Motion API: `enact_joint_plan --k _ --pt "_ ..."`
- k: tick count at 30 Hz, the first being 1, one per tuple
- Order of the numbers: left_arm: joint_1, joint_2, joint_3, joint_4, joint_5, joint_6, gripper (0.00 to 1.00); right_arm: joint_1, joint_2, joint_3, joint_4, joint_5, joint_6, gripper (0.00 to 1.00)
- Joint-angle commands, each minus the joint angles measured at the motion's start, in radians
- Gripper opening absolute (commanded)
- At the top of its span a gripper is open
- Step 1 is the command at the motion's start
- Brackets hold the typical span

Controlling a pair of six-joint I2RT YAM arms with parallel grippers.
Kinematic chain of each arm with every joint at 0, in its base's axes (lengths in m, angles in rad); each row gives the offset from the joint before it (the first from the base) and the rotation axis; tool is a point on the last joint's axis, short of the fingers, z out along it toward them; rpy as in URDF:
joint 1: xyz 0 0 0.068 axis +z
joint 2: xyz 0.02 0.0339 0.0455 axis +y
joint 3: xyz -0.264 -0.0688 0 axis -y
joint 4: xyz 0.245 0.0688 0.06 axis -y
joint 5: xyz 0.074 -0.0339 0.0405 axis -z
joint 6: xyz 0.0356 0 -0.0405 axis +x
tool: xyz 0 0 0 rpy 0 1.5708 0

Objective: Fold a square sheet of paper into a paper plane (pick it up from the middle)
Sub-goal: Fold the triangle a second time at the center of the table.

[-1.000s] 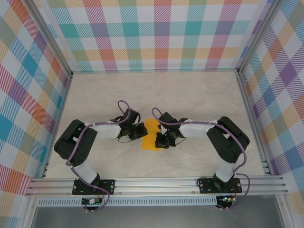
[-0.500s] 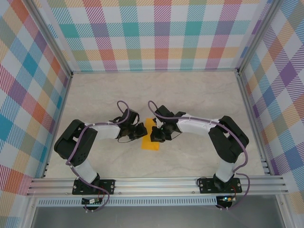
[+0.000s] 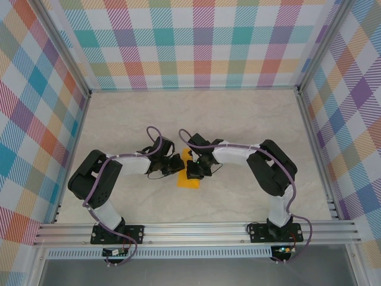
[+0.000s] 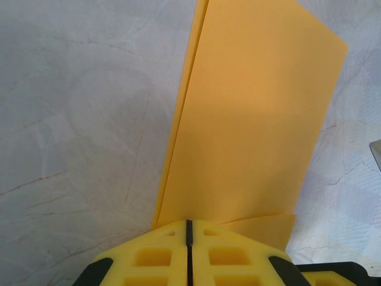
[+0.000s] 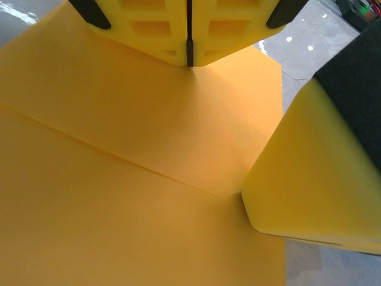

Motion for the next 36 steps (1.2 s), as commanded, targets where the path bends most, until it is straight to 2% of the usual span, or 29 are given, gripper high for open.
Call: enact_joint_plan --k 1,20,36 --pt "0.017 0.057 -0.038 -0.056 -0.081 -0.004 0.08 0.006 0.018 0.028 -0.039 0.022 -0.041 0.07" --pt "0.017 0.098 -0.039 -0.09 -0.118 -0.026 0.07 0.006 -0.102 -0.146 -0.095 -0.022 -0.13 0.07" --pt "0.017 0.103 -0.037 -0.091 -0.119 -0.025 0.07 0.006 -0.181 -0.233 -0.095 -0.028 -0.131 0.07"
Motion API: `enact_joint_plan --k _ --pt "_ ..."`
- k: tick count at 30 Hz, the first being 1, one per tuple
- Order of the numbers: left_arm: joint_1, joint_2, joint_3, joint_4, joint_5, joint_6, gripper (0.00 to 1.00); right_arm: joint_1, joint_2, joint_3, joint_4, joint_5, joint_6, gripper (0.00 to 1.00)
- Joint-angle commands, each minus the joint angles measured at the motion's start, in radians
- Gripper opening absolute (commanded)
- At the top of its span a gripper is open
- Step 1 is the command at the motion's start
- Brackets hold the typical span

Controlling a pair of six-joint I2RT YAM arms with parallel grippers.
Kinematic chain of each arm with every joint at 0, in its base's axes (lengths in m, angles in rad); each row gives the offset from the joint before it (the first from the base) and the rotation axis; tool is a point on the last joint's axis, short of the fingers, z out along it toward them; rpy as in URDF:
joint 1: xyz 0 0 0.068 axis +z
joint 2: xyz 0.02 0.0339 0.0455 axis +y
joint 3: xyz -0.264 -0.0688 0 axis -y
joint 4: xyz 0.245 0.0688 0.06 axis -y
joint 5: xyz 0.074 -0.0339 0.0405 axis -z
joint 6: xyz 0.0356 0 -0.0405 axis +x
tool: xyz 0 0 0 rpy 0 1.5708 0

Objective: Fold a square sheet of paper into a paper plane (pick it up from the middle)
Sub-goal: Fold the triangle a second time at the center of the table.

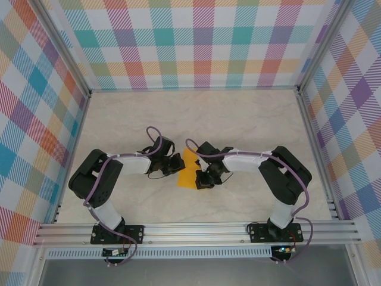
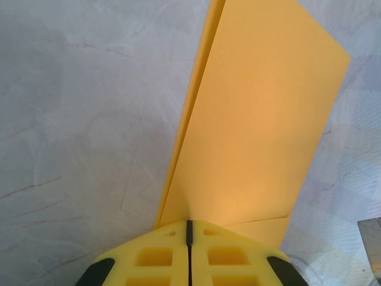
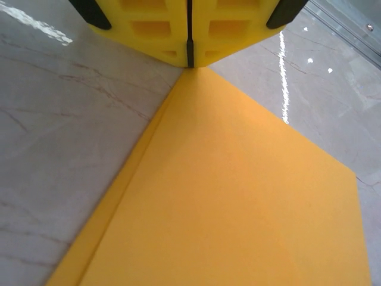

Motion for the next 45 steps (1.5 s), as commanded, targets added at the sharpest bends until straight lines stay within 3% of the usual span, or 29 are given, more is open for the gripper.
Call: enact_joint_plan --k 1,7,16,32,35,40,45 --pt "0.017 0.088 -0.037 -0.109 -0.123 0.002 0.06 0.006 -0.032 -0.012 -0.088 0.004 -0.019 0.07" --pt "0.016 0.062 -0.036 -0.102 -0.095 0.004 0.06 0.006 -0.076 0.046 -0.019 0.019 0.022 0.08" --pt "0.013 0.024 0.0 -0.126 -0.07 0.02 0.07 0.006 0.053 0.123 0.027 0.014 0.048 0.08" --pt "0.011 0.023 0.039 -0.18 -0.094 0.044 0.07 0.006 -0.004 -0.01 0.017 0.021 0.03 0.07" --pt "0.01 -0.017 0.066 -0.191 -0.065 0.057 0.14 0.006 -0.022 0.026 0.025 0.023 0.041 0.07" --pt "0.007 -0.144 0.127 -0.299 -0.119 0.089 0.3 0.003 -0.058 0.09 0.047 0.085 0.07 0.08" --pt "0.006 -0.244 0.082 -0.318 -0.162 0.053 0.39 -0.009 -0.058 0.118 0.039 0.186 0.086 0.18"
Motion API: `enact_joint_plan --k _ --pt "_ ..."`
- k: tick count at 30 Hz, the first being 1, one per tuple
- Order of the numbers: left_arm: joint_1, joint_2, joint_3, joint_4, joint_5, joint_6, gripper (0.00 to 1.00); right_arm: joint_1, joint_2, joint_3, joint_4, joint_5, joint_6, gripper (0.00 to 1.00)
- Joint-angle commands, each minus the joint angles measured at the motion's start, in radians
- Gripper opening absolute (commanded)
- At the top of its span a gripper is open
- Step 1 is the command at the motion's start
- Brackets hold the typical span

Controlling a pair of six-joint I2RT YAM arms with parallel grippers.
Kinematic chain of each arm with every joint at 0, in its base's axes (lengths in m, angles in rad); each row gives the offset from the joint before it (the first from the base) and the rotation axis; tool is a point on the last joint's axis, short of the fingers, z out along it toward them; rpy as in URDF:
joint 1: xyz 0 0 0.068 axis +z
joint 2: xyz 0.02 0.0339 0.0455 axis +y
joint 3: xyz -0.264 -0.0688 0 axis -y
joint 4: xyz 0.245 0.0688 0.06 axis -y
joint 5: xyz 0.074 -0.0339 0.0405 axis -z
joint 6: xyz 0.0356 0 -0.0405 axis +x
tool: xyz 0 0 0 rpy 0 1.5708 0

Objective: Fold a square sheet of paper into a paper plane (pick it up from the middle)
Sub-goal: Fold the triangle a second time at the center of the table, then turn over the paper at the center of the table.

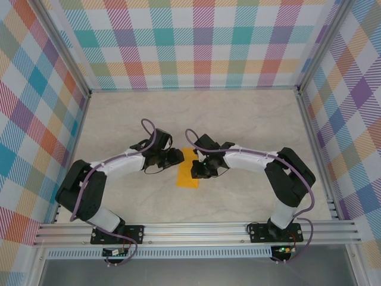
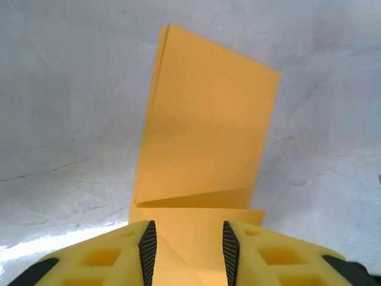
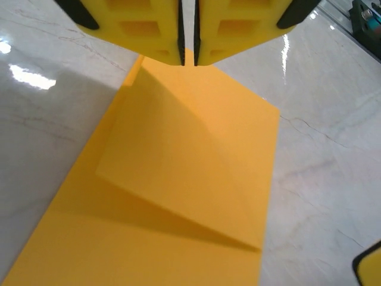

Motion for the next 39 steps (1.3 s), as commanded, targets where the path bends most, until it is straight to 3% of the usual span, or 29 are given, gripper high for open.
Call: enact_joint_plan --k 1,6,13,17,32,39 --pt "0.006 -0.077 -0.032 -0.055 -0.056 -0.019 0.4 -0.01 -0.014 0.037 -0.015 0.084 0.018 0.2" --pt "0.005 -0.185 -0.135 -0.013 -0.064 -0.086 0.48 -0.049 -0.005 0.022 0.014 0.071 0.014 0.39" --pt "0.002 -0.276 -0.251 0.095 -0.018 -0.19 0.6 -0.117 0.041 0.003 0.085 -0.059 -0.012 0.42" --pt "-0.007 -0.264 -0.28 0.148 0.017 -0.22 0.6 -0.127 0.08 0.023 0.094 -0.112 -0.032 0.39" --pt "-0.075 -0.124 -0.248 0.264 0.07 -0.267 0.5 -0.144 0.143 0.022 0.086 -0.098 -0.033 0.12" --pt "-0.095 -0.038 -0.222 0.312 0.083 -0.283 0.45 -0.153 0.141 0.01 0.093 -0.099 -0.021 0.09"
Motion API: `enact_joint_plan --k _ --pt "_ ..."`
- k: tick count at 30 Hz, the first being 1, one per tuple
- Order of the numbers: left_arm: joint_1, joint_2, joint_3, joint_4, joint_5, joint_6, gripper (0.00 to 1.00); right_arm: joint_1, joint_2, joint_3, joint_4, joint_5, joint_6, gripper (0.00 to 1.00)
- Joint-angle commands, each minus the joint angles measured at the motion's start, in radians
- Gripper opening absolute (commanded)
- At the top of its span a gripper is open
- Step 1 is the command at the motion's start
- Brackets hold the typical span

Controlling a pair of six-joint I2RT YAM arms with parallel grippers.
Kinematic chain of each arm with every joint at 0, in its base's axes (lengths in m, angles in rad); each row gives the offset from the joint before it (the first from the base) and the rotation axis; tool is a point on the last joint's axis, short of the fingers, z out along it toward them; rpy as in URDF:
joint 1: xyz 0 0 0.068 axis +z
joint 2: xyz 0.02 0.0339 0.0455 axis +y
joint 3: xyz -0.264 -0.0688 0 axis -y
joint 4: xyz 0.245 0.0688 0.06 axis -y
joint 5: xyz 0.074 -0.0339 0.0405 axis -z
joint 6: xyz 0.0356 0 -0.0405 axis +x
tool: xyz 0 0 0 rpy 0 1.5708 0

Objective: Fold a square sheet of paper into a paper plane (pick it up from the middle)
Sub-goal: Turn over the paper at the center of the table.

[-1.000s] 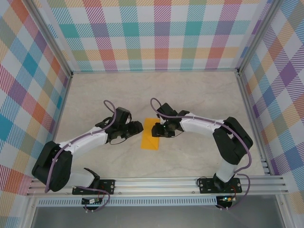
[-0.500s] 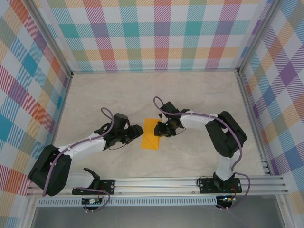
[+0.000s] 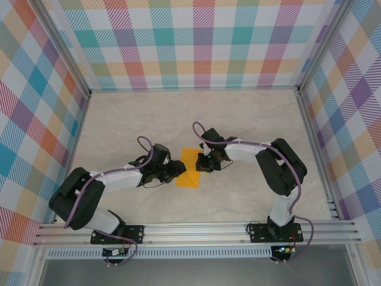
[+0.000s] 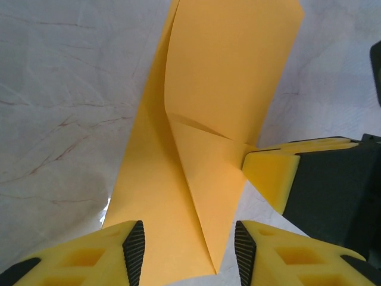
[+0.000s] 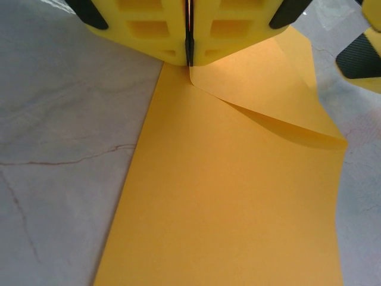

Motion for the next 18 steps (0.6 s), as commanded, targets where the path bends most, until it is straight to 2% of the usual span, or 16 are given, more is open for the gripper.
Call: enact_joint_plan --k 1,12,18 --pt "-0.016 0.032 0.035 0.051 0.021 -0.014 0.45 -0.008 0.006 -0.01 0.014 -0.012 -0.004 0.09" --pt "-0.021 0.15 0.107 0.052 0.021 0.017 0.36 -0.018 0.005 -0.023 0.017 -0.014 0.0 0.09" --pt "-0.021 0.182 0.127 0.047 0.021 0.035 0.26 -0.023 0.001 -0.026 0.014 -0.017 -0.002 0.09"
